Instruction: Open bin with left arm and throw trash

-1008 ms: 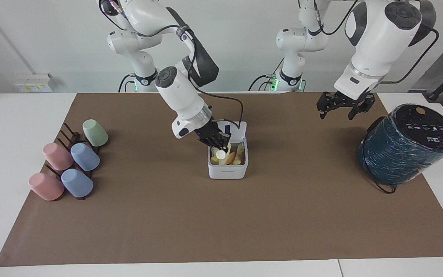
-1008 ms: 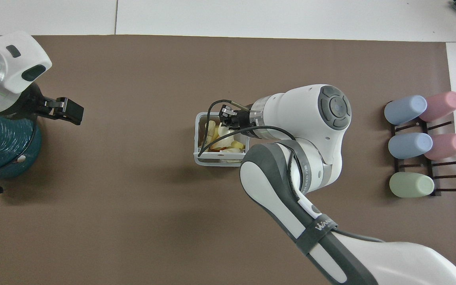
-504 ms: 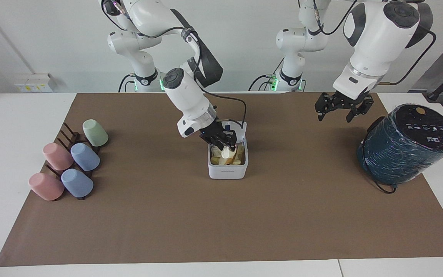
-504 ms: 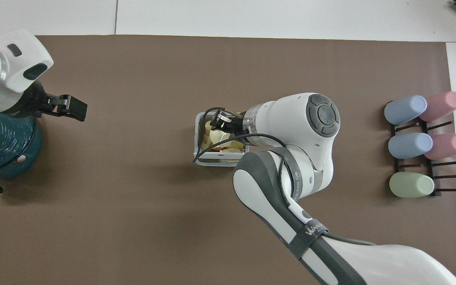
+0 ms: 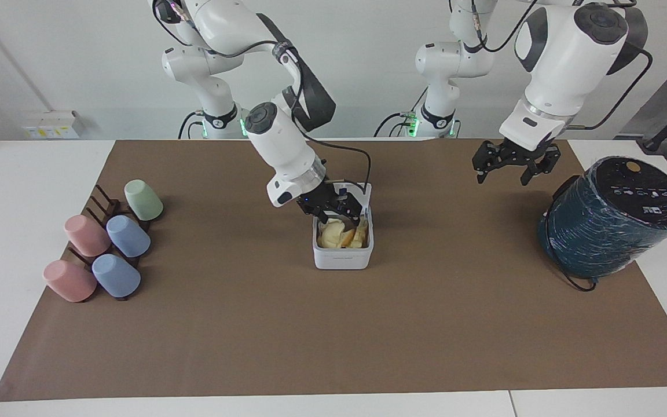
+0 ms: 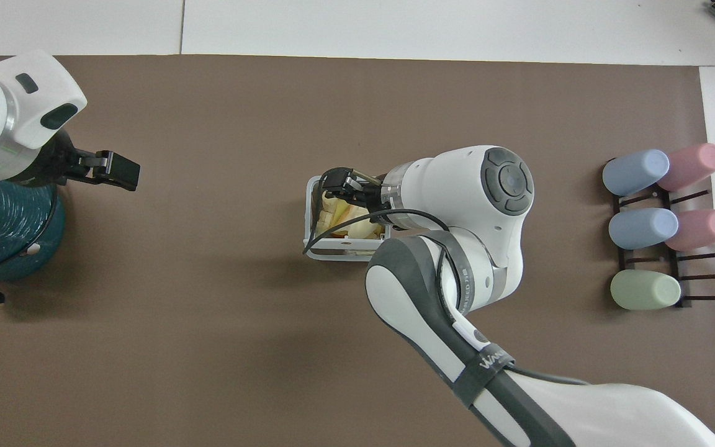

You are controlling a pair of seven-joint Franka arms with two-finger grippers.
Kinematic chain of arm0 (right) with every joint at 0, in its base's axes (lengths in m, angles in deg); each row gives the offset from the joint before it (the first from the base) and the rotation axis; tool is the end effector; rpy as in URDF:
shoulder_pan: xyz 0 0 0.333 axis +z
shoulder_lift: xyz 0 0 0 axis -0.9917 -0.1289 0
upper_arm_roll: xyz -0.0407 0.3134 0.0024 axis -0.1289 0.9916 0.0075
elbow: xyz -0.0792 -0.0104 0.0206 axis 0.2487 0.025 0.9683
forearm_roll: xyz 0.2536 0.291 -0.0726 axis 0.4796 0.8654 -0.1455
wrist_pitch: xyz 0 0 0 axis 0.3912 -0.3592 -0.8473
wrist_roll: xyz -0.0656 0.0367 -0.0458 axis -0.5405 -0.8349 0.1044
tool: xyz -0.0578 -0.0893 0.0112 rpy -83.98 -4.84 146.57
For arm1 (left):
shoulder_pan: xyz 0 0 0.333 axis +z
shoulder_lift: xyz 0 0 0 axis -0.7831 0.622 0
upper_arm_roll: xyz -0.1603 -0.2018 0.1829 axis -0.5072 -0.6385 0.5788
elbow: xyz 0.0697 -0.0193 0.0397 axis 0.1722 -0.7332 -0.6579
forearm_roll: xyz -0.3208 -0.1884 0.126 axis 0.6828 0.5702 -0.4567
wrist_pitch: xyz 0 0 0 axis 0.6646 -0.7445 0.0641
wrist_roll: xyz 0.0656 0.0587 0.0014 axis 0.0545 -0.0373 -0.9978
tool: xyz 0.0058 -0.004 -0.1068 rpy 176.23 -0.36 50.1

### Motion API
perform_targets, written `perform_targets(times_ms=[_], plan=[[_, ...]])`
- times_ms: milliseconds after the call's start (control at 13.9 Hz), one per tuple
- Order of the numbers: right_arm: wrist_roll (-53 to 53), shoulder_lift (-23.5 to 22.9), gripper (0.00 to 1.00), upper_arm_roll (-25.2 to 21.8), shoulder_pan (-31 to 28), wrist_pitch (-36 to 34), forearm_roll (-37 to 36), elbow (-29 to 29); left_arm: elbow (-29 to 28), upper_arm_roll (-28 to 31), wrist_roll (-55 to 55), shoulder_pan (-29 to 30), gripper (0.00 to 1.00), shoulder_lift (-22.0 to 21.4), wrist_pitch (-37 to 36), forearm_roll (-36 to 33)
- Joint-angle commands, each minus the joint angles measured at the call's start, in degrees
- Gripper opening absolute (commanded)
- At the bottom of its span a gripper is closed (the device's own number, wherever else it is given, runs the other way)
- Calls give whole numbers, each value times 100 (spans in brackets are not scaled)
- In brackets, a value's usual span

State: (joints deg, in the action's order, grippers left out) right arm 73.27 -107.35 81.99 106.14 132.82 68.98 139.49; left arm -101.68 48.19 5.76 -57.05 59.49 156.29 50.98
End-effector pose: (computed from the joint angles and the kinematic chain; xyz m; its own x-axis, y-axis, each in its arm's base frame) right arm 0.5776 0.3302 0.4149 0.9174 -0.3924 -0.0663 -0.3764 -0.8016 -0.4646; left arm 0.5766 -0.1092 0.5932 0.9887 -0.1495 0.0143 -0.1494 -0.9888 -0.0057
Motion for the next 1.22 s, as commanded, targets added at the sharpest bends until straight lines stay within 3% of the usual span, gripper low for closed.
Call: perform_targets(times_ms=[0,432,648,1152], plan=[[-367,100,100,-30,-156,97,-316,-4,-236,6,-1,-29,100,-187,136,67],[-792,310,100,-30,-1236,-228,-2698,-171,-227,6,8,-65,100,-187,110,67],[-896,556,100,-30,-1720,-701,-2841,-171,-218,-29,17,-74,100,-187,127,58],[-2011,1435,100,-204,-2240,-2405,-2850,-398,-174,-29,-36,-47,100,-170,154,67]])
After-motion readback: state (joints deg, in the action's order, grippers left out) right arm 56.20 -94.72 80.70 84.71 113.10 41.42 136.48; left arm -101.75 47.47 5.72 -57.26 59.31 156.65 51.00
